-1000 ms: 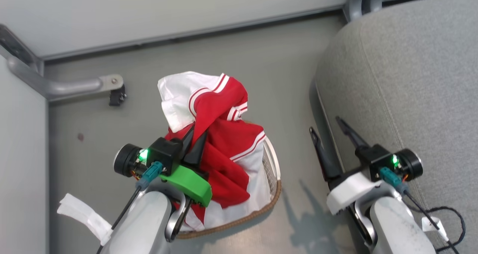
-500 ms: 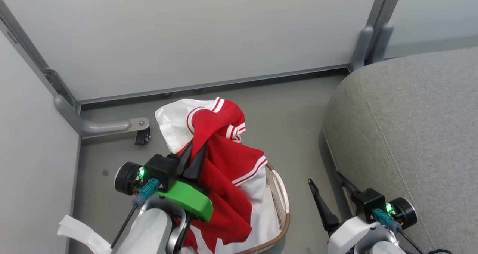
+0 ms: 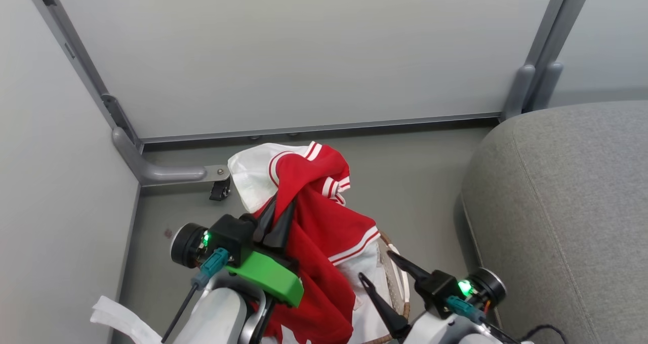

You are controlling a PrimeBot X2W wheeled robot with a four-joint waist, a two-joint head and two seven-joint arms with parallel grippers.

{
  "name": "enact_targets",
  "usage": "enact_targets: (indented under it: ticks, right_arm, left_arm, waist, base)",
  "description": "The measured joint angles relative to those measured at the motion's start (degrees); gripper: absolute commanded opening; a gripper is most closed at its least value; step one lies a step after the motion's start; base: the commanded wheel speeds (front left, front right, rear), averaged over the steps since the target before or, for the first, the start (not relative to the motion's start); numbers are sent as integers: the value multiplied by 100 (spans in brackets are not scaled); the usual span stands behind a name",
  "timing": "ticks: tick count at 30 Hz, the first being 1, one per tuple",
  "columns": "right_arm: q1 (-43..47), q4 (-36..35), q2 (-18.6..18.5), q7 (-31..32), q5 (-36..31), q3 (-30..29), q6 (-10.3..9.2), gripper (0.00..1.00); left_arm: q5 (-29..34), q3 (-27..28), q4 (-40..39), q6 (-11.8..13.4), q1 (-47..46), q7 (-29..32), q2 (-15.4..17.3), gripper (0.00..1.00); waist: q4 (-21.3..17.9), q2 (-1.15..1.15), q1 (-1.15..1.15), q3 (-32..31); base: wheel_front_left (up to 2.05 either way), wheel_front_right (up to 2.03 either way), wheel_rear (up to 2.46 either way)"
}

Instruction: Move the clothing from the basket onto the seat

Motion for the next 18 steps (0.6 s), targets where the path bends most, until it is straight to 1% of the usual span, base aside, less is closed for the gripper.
enact_targets:
  ticks: [4, 9, 11, 16, 18]
  right_arm:
    - [-614, 172, -35, -5, 412, 866, 0, 100]
    - [-1315, 488, 19, -5, 868, 1689, 0, 100]
    - [-1560, 637, 62, -7, 867, 1848, 1, 100]
    - [-1930, 1452, 120, -7, 751, 2058, 1, 100]
    - [-2013, 1551, 134, -7, 949, 2335, 1, 100]
  left_arm:
    - [-37, -88, -12, 0, -53, 0, -14, 0]
    - [-49, -232, -2, 0, -124, 0, -30, 0]
    - [-52, -294, 1, 0, -180, 0, -35, 0]
    - [-102, -516, 4, 0, -320, 0, -64, 0]
    - [-140, -624, 4, 0, -383, 0, -73, 0]
  waist:
    - [135, 0, 0, 42]
    - [279, 0, 0, 109]
    - [332, 0, 0, 144]
    - [497, 0, 0, 233]
    - [588, 0, 0, 270]
  base:
    - [0, 0, 0]
    - [0, 0, 0]
    - [0, 0, 0]
    - [0, 0, 0]
    - [0, 0, 0]
